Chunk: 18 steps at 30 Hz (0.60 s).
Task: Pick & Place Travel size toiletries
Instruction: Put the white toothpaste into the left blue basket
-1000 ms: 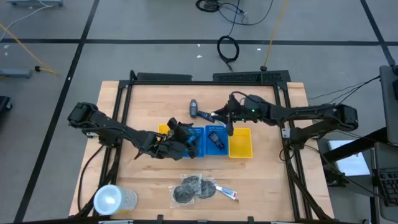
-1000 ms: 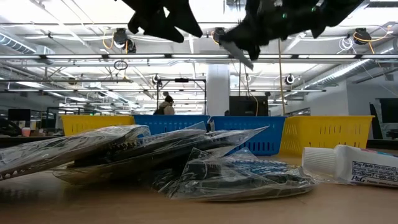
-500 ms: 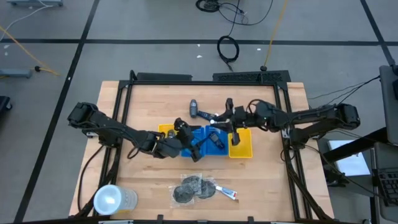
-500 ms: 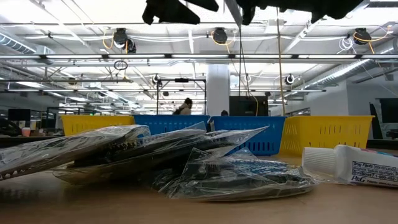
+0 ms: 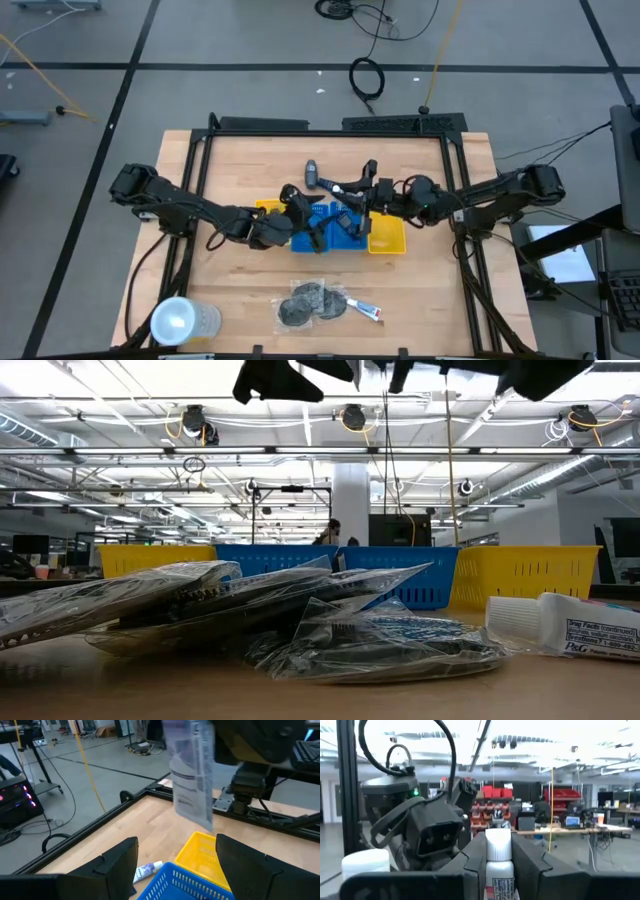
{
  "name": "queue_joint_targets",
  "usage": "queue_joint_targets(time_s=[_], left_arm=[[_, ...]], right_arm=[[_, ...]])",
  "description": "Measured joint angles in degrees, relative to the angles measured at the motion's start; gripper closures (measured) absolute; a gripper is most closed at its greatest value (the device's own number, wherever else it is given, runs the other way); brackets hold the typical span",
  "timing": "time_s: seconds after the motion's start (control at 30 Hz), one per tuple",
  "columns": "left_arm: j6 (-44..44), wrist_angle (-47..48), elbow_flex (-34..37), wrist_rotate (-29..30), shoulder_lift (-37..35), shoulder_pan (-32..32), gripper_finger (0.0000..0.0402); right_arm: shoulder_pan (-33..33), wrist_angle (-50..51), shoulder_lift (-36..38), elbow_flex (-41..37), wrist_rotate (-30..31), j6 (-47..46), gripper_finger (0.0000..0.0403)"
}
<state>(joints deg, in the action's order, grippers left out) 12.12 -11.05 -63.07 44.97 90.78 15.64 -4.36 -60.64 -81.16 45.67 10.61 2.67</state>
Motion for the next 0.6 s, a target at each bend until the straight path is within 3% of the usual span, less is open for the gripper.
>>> queue_joint_targets(time_s=[0.2,0.43,0.6], left_arm=[[0.01,0.01,0.00,-0.47,0.00,-0.35,0.0135],[-0.16,0.04,0.00,-0.59,0.00,-0.35,0.0138],[0.13,0.04,0.00,-0.58,0.00,-0.95,0.0182]], right_arm=[[0.10,-8.67,-4.65,-0.02,0.12,0.03,0.0347],[0.54,-9.05,-4.95,-0.02,2.98,1.30,0.0347],[0.35,-9.25,-4.95,-0.02,2.69,1.23,0.0347]])
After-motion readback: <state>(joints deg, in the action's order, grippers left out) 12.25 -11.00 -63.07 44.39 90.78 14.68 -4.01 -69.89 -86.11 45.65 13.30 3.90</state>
